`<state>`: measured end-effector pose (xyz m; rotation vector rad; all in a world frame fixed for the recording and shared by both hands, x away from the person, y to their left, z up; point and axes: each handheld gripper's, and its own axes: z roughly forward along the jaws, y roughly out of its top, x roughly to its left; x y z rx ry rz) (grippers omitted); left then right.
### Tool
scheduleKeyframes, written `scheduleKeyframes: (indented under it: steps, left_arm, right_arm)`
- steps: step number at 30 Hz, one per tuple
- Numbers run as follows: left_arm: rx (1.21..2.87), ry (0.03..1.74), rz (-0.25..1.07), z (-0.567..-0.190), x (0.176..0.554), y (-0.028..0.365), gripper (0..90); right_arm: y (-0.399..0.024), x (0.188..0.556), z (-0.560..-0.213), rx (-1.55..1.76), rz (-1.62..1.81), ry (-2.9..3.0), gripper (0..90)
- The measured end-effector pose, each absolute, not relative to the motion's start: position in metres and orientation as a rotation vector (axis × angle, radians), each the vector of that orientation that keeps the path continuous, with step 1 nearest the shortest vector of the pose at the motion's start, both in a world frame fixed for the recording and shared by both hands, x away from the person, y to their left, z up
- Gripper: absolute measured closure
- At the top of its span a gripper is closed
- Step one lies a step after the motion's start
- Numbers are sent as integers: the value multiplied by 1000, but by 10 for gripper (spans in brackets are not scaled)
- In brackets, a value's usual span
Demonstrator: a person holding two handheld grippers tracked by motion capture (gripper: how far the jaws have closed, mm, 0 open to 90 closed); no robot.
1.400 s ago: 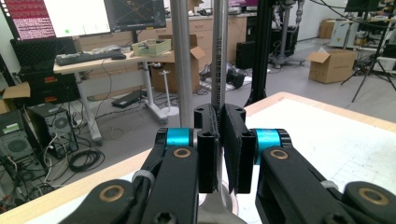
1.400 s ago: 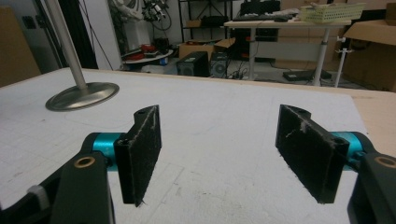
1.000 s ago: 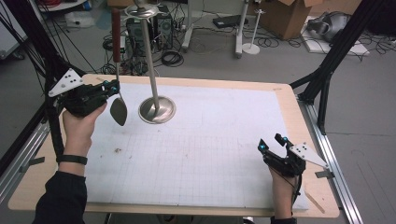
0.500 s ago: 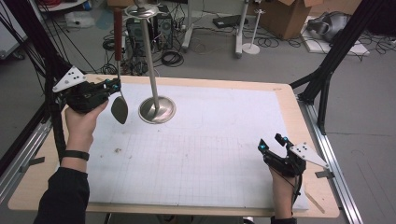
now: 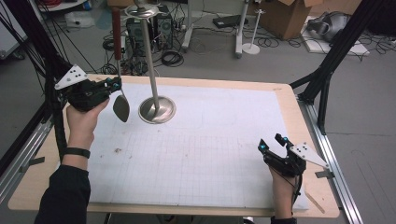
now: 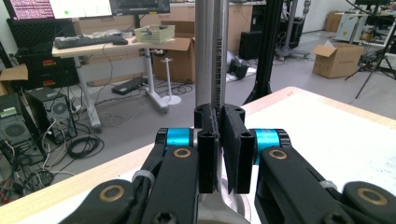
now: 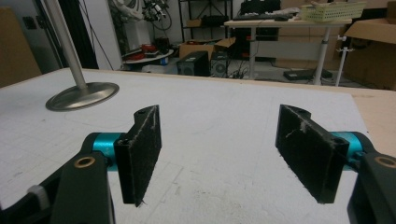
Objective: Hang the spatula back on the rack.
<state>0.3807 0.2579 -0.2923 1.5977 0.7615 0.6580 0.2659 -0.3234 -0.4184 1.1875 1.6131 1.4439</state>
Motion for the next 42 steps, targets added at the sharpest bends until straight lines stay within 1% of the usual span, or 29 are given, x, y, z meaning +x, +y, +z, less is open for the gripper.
scheduleKeyframes:
  steps: [17,32,39,42]
  left_arm:
    - [1596,772,650,-291,385,260,844]
    - [1621,760,628,-292,386,257,844]
    - [1659,758,637,-294,386,253,844]
    - [1642,754,628,-296,386,253,844]
  right_arm:
    - [-324,266,-418,1181,1448,1613,304]
    - [-324,266,-418,1181,1447,1612,305]
    - [-324,266,-418,1181,1448,1611,305]
    - [-324,265,-418,1189,1449,1610,305]
